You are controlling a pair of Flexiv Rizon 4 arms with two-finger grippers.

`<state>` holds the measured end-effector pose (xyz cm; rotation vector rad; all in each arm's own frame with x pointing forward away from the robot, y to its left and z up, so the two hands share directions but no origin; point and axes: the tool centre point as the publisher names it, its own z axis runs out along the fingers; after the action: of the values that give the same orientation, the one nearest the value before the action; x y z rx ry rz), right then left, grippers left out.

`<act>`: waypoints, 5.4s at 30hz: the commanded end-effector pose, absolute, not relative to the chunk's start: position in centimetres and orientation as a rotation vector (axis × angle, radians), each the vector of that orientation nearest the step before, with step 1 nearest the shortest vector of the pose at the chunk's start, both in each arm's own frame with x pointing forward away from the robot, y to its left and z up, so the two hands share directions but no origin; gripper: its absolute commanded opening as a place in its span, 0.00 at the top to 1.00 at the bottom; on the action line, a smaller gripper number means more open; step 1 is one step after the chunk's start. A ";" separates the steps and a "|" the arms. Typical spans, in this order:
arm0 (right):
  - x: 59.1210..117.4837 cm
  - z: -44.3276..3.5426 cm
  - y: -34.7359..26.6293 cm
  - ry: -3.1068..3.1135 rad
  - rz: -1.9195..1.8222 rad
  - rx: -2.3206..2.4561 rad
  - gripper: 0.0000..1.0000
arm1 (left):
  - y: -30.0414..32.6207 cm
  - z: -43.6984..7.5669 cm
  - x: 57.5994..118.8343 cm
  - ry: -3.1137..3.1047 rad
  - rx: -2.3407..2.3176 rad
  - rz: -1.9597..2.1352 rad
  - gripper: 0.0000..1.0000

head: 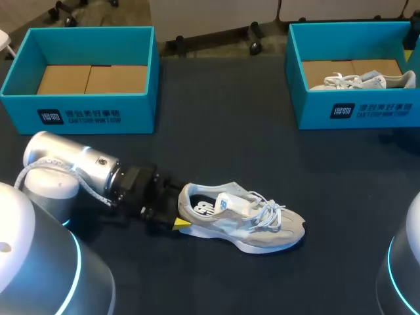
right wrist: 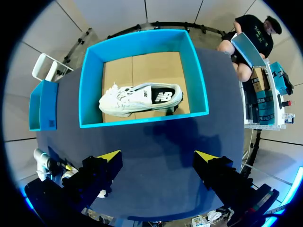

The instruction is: Take the shoe out of the shoebox, open the shoe tongue, remove and reinsert the insole, then place the shoe into the shoebox

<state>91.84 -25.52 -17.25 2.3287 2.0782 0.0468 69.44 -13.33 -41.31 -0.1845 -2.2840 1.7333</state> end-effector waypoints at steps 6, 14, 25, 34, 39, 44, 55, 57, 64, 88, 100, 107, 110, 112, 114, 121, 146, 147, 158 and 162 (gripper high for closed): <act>91.8 -17.2 -25.5 2.076 0.045 2.329 0.00 | -14.6 -41.6 69.2 -2.265 -0.215 1.718 0.00; 91.8 -17.2 -25.5 2.076 0.045 2.329 0.00 | -15.3 -41.8 68.6 -2.252 -0.234 1.708 0.00; 91.8 -17.2 -25.5 2.076 0.045 2.329 0.00 | -15.9 -41.8 68.2 -2.252 -0.235 1.695 0.00; 91.8 -17.2 -25.5 2.076 0.045 2.329 0.00 | -16.1 -41.7 67.9 -2.263 -0.206 1.709 0.00; 91.8 -17.2 -25.5 2.076 0.045 2.329 0.00 | -16.4 -41.7 68.1 -2.262 -0.188 1.720 0.00; 91.8 -17.2 -25.5 2.076 0.045 2.329 0.00 | -16.6 -42.3 68.2 -2.262 -0.192 1.690 1.00; 91.8 -17.2 -25.5 2.076 0.045 2.329 0.00 | -16.5 -42.6 68.2 -2.257 -0.197 1.670 1.00; 91.8 -17.2 -25.5 2.076 0.045 2.329 0.00 | -16.5 -42.6 68.2 -2.257 -0.197 1.670 1.00; 92.3 -16.3 -25.1 2.001 0.069 2.380 0.00 | -16.5 -42.6 68.2 -2.257 -0.197 1.670 1.00; 85.3 -16.2 -9.2 1.884 0.102 2.455 0.00 | -16.5 -42.6 68.2 -2.257 -0.197 1.670 1.00; 83.4 -16.4 -5.7 1.875 0.120 2.477 0.00 | -15.8 -42.6 67.9 -2.318 -0.137 1.719 1.00; 83.4 -16.4 -5.7 1.875 0.120 2.477 0.00 | -14.7 -42.3 67.1 -2.320 -0.028 1.767 1.00; 83.4 -16.4 -5.7 1.875 0.120 2.477 0.00 | -14.4 -41.9 67.0 -2.313 -0.027 1.779 1.00; 83.4 -16.4 -5.7 1.875 0.120 2.477 0.00 | -14.4 -41.8 67.0 -2.312 -0.030 1.784 1.00; 83.4 -16.4 -5.7 1.875 0.120 2.477 0.00 | -14.3 -41.8 67.0 -2.316 -0.037 1.783 1.00; 83.4 -16.4 -5.7 1.875 0.120 2.477 0.00 | -14.3 -41.8 67.1 -2.352 -0.047 1.768 1.00; 77.5 -19.0 6.9 1.896 0.170 2.496 0.00 | -14.3 -41.8 67.1 -2.352 -0.047 1.768 1.00; 77.5 -19.0 6.9 1.896 0.170 2.496 0.00 | -14.3 -41.8 67.1 -2.352 -0.047 1.768 1.00; 77.5 -19.0 6.9 1.896 0.170 2.496 0.00 | -14.3 -41.8 67.1 -2.352 -0.047 1.768 1.00; 77.5 -19.0 6.9 1.896 0.170 2.496 0.00 | -14.3 -41.8 67.1 -2.352 -0.047 1.768 1.00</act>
<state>77.41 6.93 -18.92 2.4956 1.8954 0.1688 67.20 -14.36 -41.73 -0.0469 -2.3504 1.7674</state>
